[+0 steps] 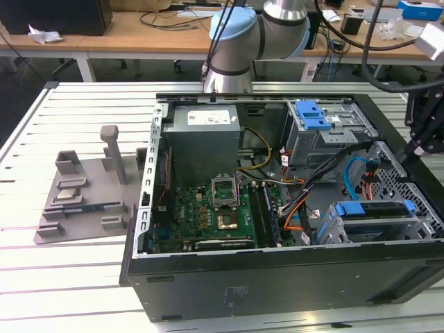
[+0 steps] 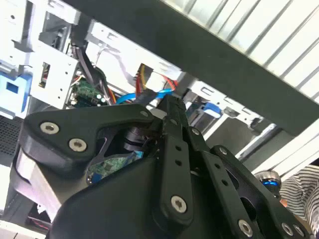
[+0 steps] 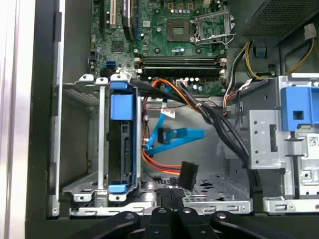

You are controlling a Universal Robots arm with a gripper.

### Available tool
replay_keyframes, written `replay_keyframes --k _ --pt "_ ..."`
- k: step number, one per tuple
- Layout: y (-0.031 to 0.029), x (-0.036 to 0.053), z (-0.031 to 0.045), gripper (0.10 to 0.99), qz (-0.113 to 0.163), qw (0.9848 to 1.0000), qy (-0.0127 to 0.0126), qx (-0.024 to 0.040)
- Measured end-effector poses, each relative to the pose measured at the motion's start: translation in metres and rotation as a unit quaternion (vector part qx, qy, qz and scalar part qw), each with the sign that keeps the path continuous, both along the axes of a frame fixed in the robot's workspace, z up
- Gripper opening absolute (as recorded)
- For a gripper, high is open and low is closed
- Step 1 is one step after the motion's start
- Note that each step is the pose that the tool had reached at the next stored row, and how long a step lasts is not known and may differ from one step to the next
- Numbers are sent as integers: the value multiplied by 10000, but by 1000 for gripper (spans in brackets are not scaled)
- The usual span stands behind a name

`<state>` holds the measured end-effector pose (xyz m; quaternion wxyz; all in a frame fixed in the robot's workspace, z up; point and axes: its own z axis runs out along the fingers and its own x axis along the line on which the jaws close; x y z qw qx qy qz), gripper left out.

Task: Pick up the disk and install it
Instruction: 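Insert the first disk wire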

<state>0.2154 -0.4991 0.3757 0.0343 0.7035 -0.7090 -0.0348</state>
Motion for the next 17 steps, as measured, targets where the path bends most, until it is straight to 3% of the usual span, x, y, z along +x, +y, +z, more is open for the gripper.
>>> replay_keyframes --k 5,14,15,16,17 --pt "104 -100 -33 106 1 10000 -1 -20" --pt "106 -100 -33 114 1 10000 -1 -20" --pt "106 -100 -33 235 1 10000 -1 -20" --pt "107 -100 -33 235 0 10000 -1 -20" --pt "107 -100 -33 294 1 10000 -1 -20"
